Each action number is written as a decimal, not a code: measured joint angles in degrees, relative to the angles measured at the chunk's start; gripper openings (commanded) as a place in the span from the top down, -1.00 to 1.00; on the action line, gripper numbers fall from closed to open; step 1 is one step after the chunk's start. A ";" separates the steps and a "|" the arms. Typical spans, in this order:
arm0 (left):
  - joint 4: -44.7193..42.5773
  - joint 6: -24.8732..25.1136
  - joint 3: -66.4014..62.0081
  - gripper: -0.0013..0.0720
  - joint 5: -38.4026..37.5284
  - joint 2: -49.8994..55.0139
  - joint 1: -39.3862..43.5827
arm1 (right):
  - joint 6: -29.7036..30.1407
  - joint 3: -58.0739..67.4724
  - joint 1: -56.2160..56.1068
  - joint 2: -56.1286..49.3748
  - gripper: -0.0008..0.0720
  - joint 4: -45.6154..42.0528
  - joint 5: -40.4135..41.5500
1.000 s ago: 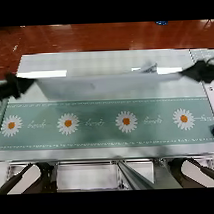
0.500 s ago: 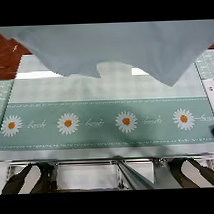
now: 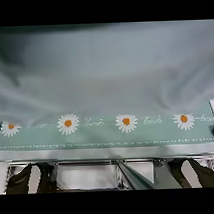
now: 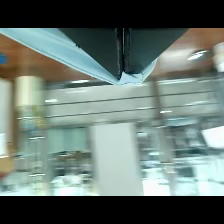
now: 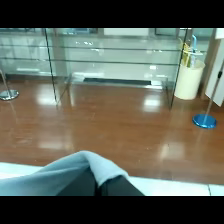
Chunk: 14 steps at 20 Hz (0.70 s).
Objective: Fold the shirts.
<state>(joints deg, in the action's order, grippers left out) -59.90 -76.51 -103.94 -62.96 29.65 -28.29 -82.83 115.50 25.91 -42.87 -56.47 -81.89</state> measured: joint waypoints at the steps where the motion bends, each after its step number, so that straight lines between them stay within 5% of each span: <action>1: -1.49 -0.44 0.26 0.93 -0.50 -0.90 0.00 | -0.26 -2.01 0.00 1.27 0.91 -0.22 -0.31; 8: -3.65 -5.09 17.68 0.93 -4.57 -0.31 0.04 | 0.26 -23.47 -0.07 4.33 0.91 0.66 0.35; 14: 5.73 -2.95 35.21 0.93 0.83 15.98 5.77 | 6.12 -39.17 -0.11 -6.60 0.91 5.44 3.89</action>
<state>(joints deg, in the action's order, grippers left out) -54.17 -79.46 -68.73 -62.13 45.63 -22.52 -76.71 76.34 25.80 -49.47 -51.03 -78.00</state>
